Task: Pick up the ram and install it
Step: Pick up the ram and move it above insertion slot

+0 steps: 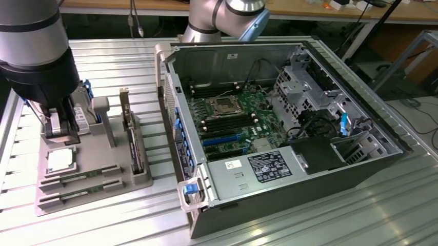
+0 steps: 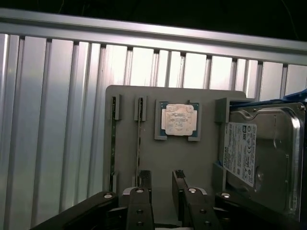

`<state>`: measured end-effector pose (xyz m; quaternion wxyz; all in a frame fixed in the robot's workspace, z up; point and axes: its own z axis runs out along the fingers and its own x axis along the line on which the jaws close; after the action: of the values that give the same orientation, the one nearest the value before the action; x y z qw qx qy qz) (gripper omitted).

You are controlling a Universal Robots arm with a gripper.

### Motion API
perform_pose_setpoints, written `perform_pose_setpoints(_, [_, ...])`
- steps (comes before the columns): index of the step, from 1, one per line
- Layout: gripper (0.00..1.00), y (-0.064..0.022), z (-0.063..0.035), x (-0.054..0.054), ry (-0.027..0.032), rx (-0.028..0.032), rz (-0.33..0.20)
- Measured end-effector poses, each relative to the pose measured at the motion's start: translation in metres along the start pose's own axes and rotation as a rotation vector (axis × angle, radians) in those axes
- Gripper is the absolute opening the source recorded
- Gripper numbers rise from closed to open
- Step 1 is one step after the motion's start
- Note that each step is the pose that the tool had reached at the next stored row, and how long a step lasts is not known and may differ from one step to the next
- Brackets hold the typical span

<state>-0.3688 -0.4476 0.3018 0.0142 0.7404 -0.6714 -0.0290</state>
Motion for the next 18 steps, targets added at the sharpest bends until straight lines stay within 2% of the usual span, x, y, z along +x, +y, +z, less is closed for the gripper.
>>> perform_pose_setpoints(2, [0.31,-0.0002,0.0064,0.002,-0.0001,0.0001,0.000])
perform_pose_setpoints(8, [0.31,-0.0003,0.0150,0.007,-0.0001,0.0002,0.000])
perform_pose_setpoints(18, [0.31,0.0003,0.0268,0.028,-0.0002,-0.0015,0.000])
